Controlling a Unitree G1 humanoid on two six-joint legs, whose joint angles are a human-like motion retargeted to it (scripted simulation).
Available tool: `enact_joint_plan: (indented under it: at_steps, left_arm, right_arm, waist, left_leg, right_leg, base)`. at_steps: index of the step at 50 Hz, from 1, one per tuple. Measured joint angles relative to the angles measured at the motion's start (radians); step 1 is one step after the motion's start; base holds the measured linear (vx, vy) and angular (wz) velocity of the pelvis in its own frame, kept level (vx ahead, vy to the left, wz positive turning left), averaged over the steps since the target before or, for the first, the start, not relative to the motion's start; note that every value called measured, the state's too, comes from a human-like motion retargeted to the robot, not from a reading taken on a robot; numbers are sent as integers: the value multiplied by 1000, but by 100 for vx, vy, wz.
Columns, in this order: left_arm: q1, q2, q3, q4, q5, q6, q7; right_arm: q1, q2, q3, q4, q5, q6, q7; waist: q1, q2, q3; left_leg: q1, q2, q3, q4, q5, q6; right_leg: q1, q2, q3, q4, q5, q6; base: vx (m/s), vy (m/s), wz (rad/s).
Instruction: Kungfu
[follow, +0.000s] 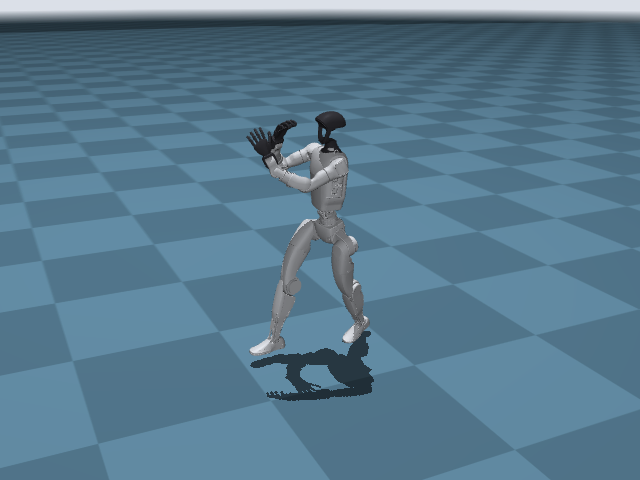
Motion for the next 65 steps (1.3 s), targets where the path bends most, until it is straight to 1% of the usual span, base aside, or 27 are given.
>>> enact_joint_plan:
  at_steps: [2,4,5,7,8,10,13,15,18,20,22,23,25,28,30,34,36,38,40,42,44,46,53,57,60,63,65]
  left_arm:
    - [86,-9,26,134,74,31,-58]
    - [203,-36,77,320,221,87,-149]
    - [257,-45,94,415,313,130,-180]
    - [331,2,89,636,509,270,-253]
    - [368,48,84,754,625,337,-300]
    - [468,142,64,986,846,476,-354]
    - [781,196,101,1113,1104,711,-376]
    - [998,241,88,1113,1109,763,-438]
    - [1277,248,173,1089,1113,665,-534]
    - [1475,237,243,983,1087,589,-584]
    - [1677,198,309,808,1022,546,-645]
    - [1765,176,326,717,973,518,-695]
    - [1898,145,347,572,885,450,-811]
    - [1966,122,340,386,808,380,-1045]
    - [1956,111,329,315,799,318,-1141]
    - [1853,163,299,274,861,255,-1185]
    - [1777,221,317,289,934,250,-1178]
    - [1699,285,345,312,1035,272,-1157]
    - [1653,335,373,300,1087,308,-1137]
    - [1495,378,447,316,1264,520,-1051]
    - [1370,402,487,280,1270,621,-953]
    - [1253,411,496,223,1185,657,-875]
    - [769,229,227,-73,446,613,-743]
    - [621,26,59,-203,93,493,-602]
    - [578,-65,-40,-242,-72,430,-561]
    - [584,-105,-111,-240,-184,437,-662]
    - [602,-128,-137,-220,-216,465,-784]
  right_arm:
    - [112,39,18,63,-4,14,6]
    - [308,74,12,139,-7,16,51]
    - [403,83,8,188,-7,13,78]
    - [560,119,-12,330,5,65,152]
    - [644,139,-44,407,5,90,216]
    - [822,164,-129,567,-36,162,334]
    - [1113,157,-295,769,-247,393,373]
    - [1254,121,-373,888,-473,502,356]
    - [1424,37,-405,963,-740,546,409]
    - [1546,-15,-404,950,-807,533,513]
    - [1654,-69,-376,896,-718,488,632]
    - [1697,-88,-362,867,-648,467,687]
    - [1765,-116,-335,811,-508,426,790]
    - [1823,-106,-300,744,-372,396,877]
    - [1819,-75,-267,736,-310,374,908]
    - [1780,21,-234,770,-334,375,894]
    - [1758,77,-218,789,-373,372,844]
    - [1760,95,-225,781,-443,323,817]
    - [1771,84,-227,770,-495,296,804]
    - [1748,83,-256,809,-641,275,732]
    - [1716,101,-278,874,-669,310,656]
    - [1702,124,-297,947,-659,339,587]
    - [1566,177,-383,979,-370,344,343]
    - [1393,199,-361,913,-124,321,361]
    - [1221,231,-280,877,89,335,459]
    - [1041,299,-161,881,285,352,580]
    - [929,337,-67,888,403,371,651]
  waist:
    - [10,2,-61]
    - [-17,-13,-165]
    - [-47,-29,-171]
    - [-10,-92,-66]
    - [40,-116,-18]
    - [41,-178,9]
    - [145,-184,-50]
    - [170,-159,-74]
    - [242,-208,-28]
    - [325,-259,40]
    - [339,-290,61]
    - [309,-323,42]
    - [300,-310,51]
    - [265,-249,90]
    - [270,-251,119]
    - [210,-280,54]
    - [181,-283,12]
    - [117,-275,-64]
    - [75,-278,-131]
    - [-29,-268,-227]
    - [-69,-248,-227]
    - [-69,-238,-227]
    - [71,-230,-150]
    - [126,-220,-147]
    - [196,-200,-127]
    - [301,-173,-71]
    - [368,-172,-12]
  left_leg:
    - [11,1,53,37,128,-80]
    - [-83,-60,85,168,366,-158]
    - [-156,-113,128,298,490,-158]
    - [-253,-23,364,680,712,-158]
    - [-314,47,417,896,712,-158]
    - [-483,-15,319,1085,660,-158]
    - [-820,93,187,1269,516,-158]
    - [-1034,256,186,1239,469,-12]
    - [-1179,347,221,809,553,116]
    - [-1169,336,121,365,710,100]
    - [-1168,264,-66,36,675,196]
    - [-1185,236,-99,-80,581,264]
    - [-1222,267,33,-69,471,216]
    - [-1319,361,91,439,405,251]
    - [-1328,339,77,823,401,176]
    - [-1165,404,260,1406,281,98]
    - [-1082,350,244,1641,276,-8]
    - [-1022,235,263,1803,281,-88]
    - [-936,155,330,1912,256,-110]
    - [-1018,70,335,1959,270,-128]
    - [-1033,49,333,1948,246,-122]
    - [-1072,67,320,1879,229,-104]
    - [-1250,243,224,1397,218,62]
    - [-1303,171,81,927,266,0]
    - [-1243,204,-121,562,300,-57]
    - [-1080,283,-373,331,330,-74]
    - [-947,305,-454,266,368,-112]
  right_leg:
    - [83,-38,-254,35,-77,-45]
    - [-17,-100,-46,109,-138,14]
    - [-66,-189,29,170,-146,83]
    - [51,-238,19,204,-202,88]
    - [138,-206,-11,200,-236,70]
    - [257,-183,46,138,-253,40]
    - [333,-34,90,67,-256,-18]
    - [340,32,76,65,-278,-47]
    - [383,55,141,92,-277,-64]
    - [442,51,177,113,-261,-67]
    - [448,23,125,124,-255,-82]
    - [419,-23,97,131,-260,-84]
    - [430,2,99,142,-304,-86]
    - [477,81,115,98,-361,-87]
    - [518,81,130,76,-385,-65]
    - [492,52,147,61,-432,-61]
    - [477,65,172,52,-454,-66]
    - [438,45,159,26,-468,-56]
    - [421,16,165,-7,-482,-34]
    - [284,-34,131,38,-523,-19]
    - [267,-40,114,41,-544,-4]
    - [278,-24,110,29,-548,5]
    - [370,83,210,20,-562,11]
    - [393,78,303,37,-568,18]
    - [394,67,391,73,-567,17]
    - [348,41,492,167,-586,71]
    - [277,36,639,304,-612,162]
  base:
    - [115,-41,23]
    - [108,2,149]
    - [67,44,149]
    - [38,26,-44]
    - [58,-23,-154]
    - [94,-68,-92]
    - [108,-77,-146]
    - [77,-40,-129]
    - [47,-5,-194]
    - [44,3,-238]
    - [38,-4,-80]
    - [33,-9,28]
    - [36,-6,27]
    - [15,-2,43]
    - [9,-9,26]
    - [28,-22,84]
    - [36,-25,51]
    - [33,-11,114]
    - [35,-7,127]
    - [35,-20,203]
    - [27,-13,108]
    - [17,-3,-18]
    - [23,10,-136]
    - [36,32,-228]
    - [37,54,-372]
    - [27,81,-479]
    - [-3,101,-491]
